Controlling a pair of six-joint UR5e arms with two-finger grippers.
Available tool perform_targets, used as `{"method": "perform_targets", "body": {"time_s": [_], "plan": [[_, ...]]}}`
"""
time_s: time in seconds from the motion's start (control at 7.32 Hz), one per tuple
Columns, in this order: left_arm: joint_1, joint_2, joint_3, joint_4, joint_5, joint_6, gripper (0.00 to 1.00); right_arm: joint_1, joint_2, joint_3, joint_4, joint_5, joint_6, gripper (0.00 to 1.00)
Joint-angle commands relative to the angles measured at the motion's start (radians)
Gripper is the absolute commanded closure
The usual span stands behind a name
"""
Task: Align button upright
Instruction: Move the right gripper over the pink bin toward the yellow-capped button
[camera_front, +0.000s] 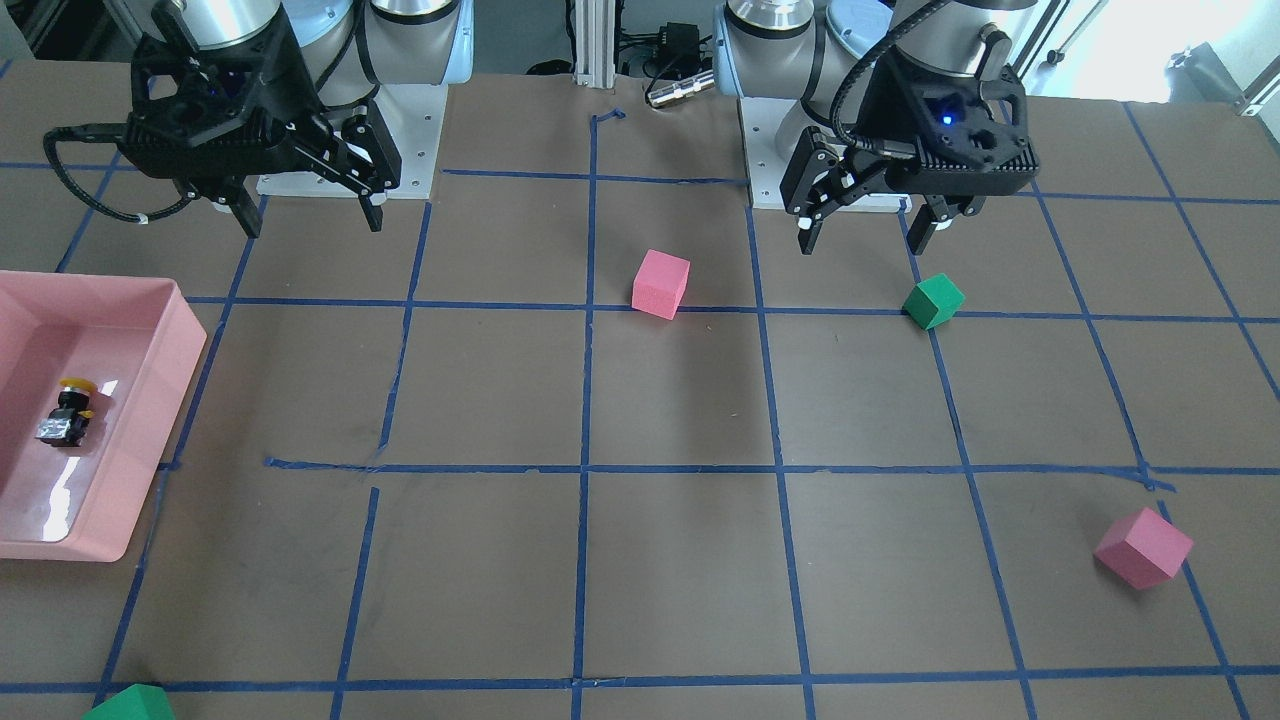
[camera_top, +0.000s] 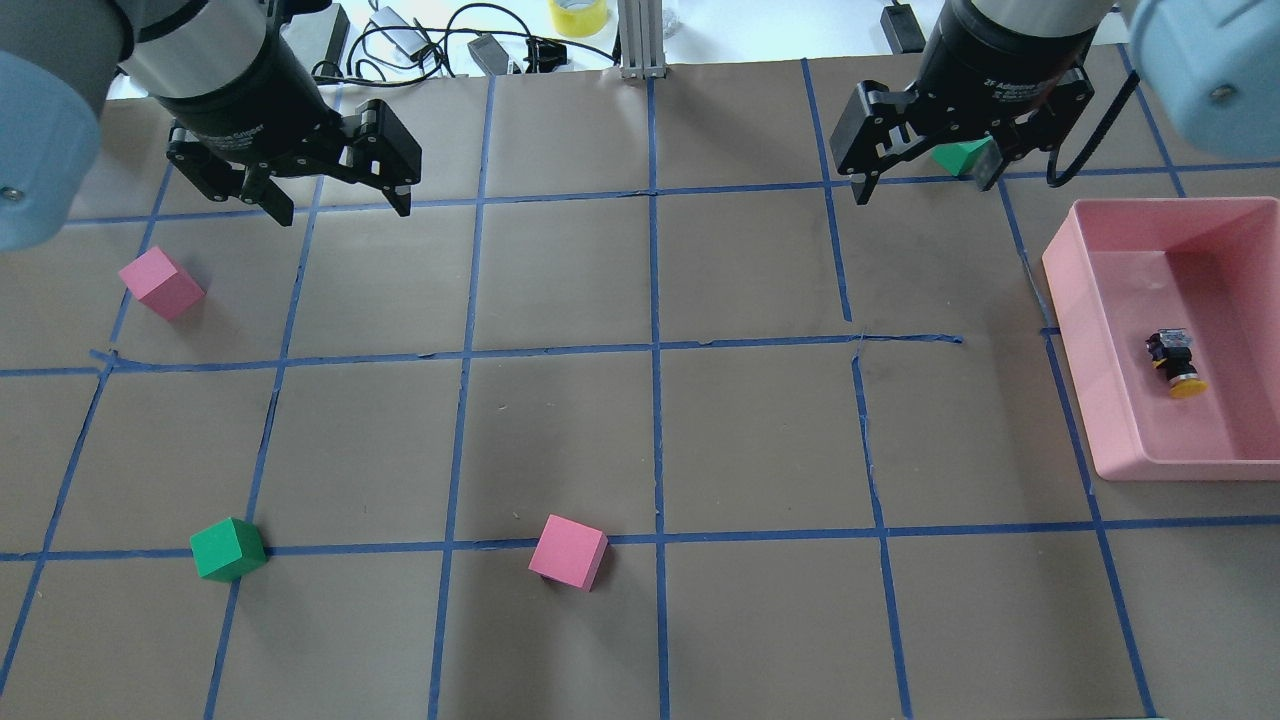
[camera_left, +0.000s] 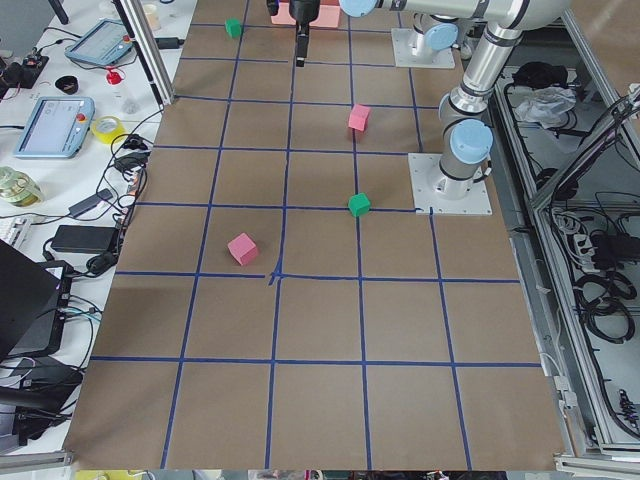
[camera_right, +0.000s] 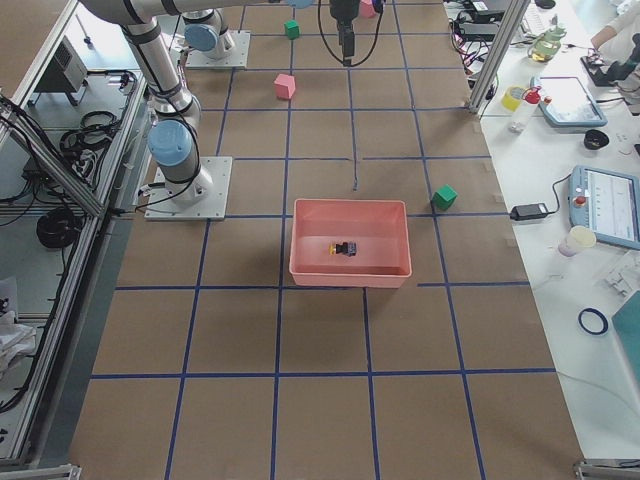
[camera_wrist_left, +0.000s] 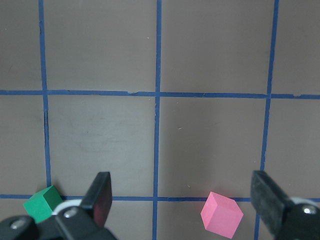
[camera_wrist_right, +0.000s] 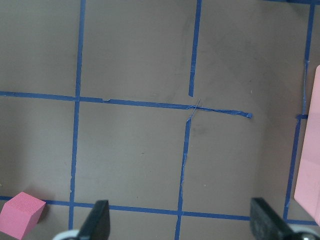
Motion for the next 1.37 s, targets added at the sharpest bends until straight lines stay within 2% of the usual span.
{"method": "perform_targets", "body": {"time_s": [0.0,0.27,0.41,0.68,0.82,0.96,1.23], "plan": [[0.0,0.001,-0.001,0.0,0.002,0.002,0.0,-0.004,0.0,0.004,-0.005,-0.002,-0.005,0.0],[0.0,0.001,-0.001,0.0,0.002,0.0,0.0,-0.042,0.011,-0.017,-0.017,0.003,-0.012,0.0],[-0.001,0.001,0.0,0.0,0.003,0.0,0.0,-0.112,0.038,-0.036,-0.006,0.006,-0.038,0.0],[0.0,0.001,0.0,-0.002,0.003,0.003,0.0,-0.27,0.072,-0.022,-0.022,-0.003,-0.262,0.0],[0.0,0.001,0.0,-0.002,0.005,0.012,0.0,-0.385,0.097,-0.001,-0.032,0.013,-0.387,0.0],[0.002,0.002,0.002,-0.002,0.006,0.015,0.0,-0.489,0.135,0.031,-0.073,0.017,-0.429,0.0],[0.002,0.002,0.004,-0.009,0.006,0.024,0.0,-0.619,0.195,0.109,-0.237,0.015,-0.559,0.02]]}}
